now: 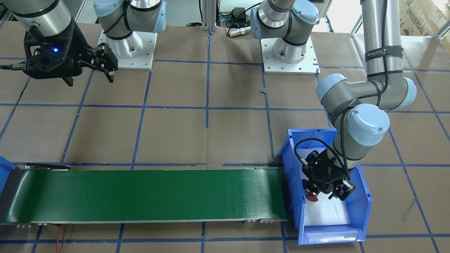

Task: Transport two buttons from left to right
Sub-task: 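Close the left gripper on the yellow-capped button and lift it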

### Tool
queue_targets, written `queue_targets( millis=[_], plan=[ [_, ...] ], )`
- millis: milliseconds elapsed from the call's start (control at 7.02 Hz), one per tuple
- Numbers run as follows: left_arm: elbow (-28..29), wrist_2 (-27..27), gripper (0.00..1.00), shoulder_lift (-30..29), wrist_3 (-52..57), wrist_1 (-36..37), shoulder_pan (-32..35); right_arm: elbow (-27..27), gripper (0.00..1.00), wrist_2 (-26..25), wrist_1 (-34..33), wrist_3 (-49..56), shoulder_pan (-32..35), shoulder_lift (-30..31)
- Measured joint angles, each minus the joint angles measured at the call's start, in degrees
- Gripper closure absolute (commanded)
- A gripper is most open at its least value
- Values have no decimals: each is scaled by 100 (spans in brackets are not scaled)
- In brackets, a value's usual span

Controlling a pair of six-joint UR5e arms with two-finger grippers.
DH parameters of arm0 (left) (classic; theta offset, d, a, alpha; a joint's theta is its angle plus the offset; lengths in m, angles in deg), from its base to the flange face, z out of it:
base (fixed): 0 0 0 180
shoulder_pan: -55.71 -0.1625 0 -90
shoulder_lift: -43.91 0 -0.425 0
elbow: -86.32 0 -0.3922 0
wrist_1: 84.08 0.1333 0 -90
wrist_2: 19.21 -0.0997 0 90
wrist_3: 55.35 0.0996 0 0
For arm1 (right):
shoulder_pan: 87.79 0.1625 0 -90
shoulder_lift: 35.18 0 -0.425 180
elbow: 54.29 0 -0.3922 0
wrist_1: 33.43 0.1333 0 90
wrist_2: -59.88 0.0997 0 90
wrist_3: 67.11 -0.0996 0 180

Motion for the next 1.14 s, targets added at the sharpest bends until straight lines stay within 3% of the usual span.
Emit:
queue_targets(
  millis=[285,855,1140],
  plan=[
    [-7,2,9,-9,-5,3,4,0,0,-2,-1,0,0,0],
    [-38,7,20,-21,-6,7,6,6,0,-1,0,0,0,-14],
    [-120,7,33,-28,-57,96,6,8,0,0,-6,0,0,-14]
  ],
)
